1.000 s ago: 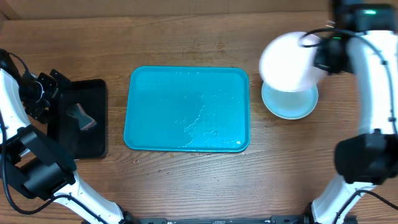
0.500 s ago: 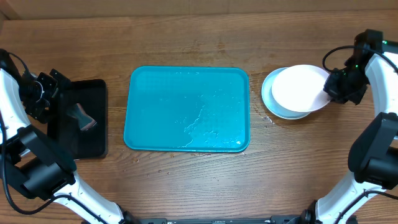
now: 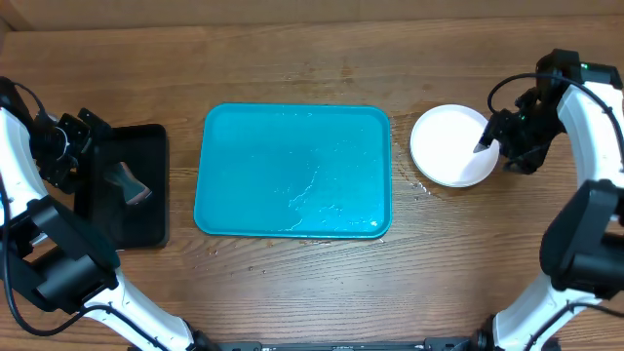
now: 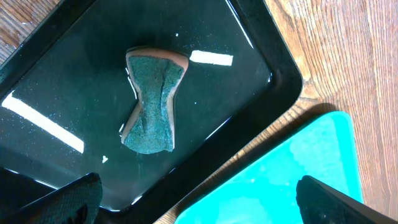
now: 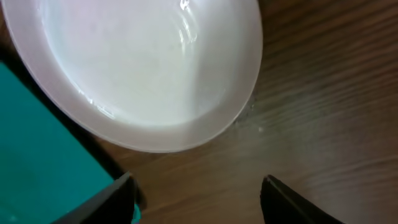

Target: Clean dirty plates on tray and stack at the side

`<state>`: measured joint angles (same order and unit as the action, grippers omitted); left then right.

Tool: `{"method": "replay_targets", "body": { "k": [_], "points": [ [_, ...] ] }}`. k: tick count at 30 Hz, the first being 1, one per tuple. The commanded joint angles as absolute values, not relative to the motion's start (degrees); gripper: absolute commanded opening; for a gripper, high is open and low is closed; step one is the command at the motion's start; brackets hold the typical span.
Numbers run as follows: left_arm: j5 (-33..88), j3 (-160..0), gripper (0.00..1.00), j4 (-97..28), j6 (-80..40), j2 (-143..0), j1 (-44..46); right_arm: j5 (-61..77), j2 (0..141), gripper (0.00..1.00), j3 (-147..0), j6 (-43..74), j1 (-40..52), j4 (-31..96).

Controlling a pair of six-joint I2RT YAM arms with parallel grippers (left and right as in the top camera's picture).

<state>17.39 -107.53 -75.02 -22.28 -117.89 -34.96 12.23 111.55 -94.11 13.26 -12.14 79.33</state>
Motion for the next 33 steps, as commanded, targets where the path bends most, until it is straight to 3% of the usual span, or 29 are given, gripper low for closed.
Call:
{"method": "replay_targets", "body": {
  "k": [1,2,3,13,17,33],
  "points": [
    [17.41,-108.42,1.0,-74.83,-21.82,-116.88,-34.74,13.56,100.49,0.83,-94.13,11.99,-10.63,82.91],
    [17.41,-108.42,1.0,-74.76,-21.82,-116.88,-34.74,13.23,98.19,0.98,-94.13,11.94,-10.17,84.27],
    [17.41,-108.42,1.0,-74.74,-21.82,-116.88,-34.74,12.56,95.85,1.0,-94.13,11.97,-9.63,85.45],
    [17.41,-108.42,1.0,-74.74,-21.82,-116.88,-34.74,10.2,74.26,1.0,-94.11,11.97,-0.49,97.08],
    [17.41,-108.42,1.0,-74.74,-21.82,-116.88,-34.74,15.33,66.81,1.0,-94.08,12.01,2.28,97.01],
    [17.41,-108.42,1.0,-74.74,-21.82,-116.88,-34.74,16.21,61.43,1.0,-90.35,6.81,2.31,96.73]
  ]
}}
